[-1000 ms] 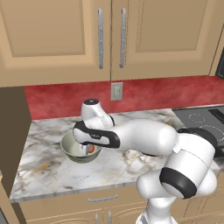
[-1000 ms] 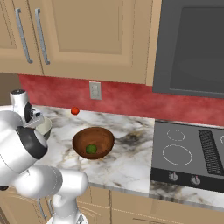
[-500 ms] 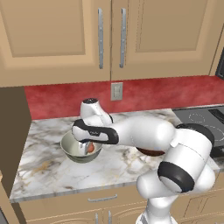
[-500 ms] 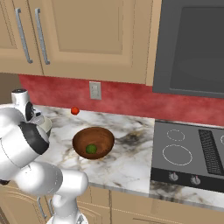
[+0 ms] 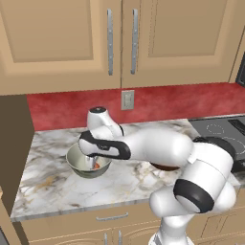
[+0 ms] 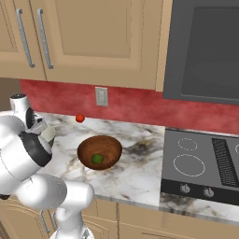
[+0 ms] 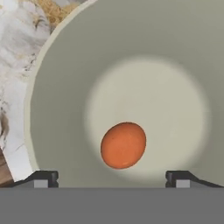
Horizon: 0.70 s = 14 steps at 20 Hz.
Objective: Pick both bowls and place them on the counter. Then place the lime in one bowl and place the egg in the other bowl.
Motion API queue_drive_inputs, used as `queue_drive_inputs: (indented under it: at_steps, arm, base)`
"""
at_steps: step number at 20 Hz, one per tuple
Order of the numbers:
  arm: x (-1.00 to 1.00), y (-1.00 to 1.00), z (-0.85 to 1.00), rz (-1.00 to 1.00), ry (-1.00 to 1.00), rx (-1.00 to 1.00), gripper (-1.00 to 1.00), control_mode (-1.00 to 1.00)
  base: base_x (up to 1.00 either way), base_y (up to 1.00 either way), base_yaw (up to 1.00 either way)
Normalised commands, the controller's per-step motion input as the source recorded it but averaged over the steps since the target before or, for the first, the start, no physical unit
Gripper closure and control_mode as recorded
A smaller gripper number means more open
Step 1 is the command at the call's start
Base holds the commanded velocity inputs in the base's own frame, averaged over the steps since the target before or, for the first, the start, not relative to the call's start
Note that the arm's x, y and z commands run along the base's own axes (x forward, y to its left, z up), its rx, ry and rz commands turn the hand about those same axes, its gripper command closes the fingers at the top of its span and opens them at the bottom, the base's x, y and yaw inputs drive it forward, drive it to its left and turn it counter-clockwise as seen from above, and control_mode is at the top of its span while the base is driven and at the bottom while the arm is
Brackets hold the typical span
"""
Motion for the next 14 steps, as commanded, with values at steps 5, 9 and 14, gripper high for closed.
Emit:
queue_drive_inputs:
  at_steps: [5,9,14]
  arm:
    - [-0.19,0.00,0.43,-0.01,-0.17,0.00,-1.00,-1.00]
    - [-0.23,0.00,0.56,-0.02,-0.15,0.00,-1.00,-1.00]
    - [-0.24,0.00,0.55,-0.04,-0.14,0.00,-1.00,-1.00]
  base:
    - [0.00,0.00,0.00]
    - [0.00,0.00,0.00]
    - [0.00,0.00,0.00]
